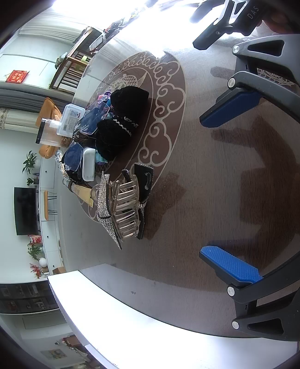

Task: Organize objects

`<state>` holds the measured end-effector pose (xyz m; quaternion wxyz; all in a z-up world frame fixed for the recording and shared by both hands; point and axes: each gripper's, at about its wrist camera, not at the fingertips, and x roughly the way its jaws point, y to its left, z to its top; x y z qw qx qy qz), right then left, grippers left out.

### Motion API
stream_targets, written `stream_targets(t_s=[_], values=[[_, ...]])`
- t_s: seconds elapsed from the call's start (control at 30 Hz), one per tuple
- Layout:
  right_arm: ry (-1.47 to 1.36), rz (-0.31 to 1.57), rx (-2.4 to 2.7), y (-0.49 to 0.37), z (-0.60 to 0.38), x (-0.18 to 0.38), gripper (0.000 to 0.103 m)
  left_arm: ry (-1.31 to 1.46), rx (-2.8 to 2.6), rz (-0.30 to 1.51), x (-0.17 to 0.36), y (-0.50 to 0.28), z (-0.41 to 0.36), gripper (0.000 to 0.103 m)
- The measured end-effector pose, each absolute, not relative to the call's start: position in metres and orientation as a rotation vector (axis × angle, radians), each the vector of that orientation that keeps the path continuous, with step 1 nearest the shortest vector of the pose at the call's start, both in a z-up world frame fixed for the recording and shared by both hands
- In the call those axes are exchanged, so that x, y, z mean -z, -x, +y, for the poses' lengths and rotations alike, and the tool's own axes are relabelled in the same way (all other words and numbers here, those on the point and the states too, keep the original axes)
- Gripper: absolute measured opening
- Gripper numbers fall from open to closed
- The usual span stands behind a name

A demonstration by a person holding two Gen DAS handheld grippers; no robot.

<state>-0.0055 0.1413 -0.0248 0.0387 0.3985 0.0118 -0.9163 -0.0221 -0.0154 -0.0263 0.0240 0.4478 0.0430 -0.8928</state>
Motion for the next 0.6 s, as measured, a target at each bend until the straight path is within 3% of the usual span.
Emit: stream_targets(t_s=[0.6], values=[[-1.253,0.036,2.793,0.0079,0.1406,0.0278,0.103,-1.388,2.756,0.117,0.0261,0.0192,-0.0140,0.103]])
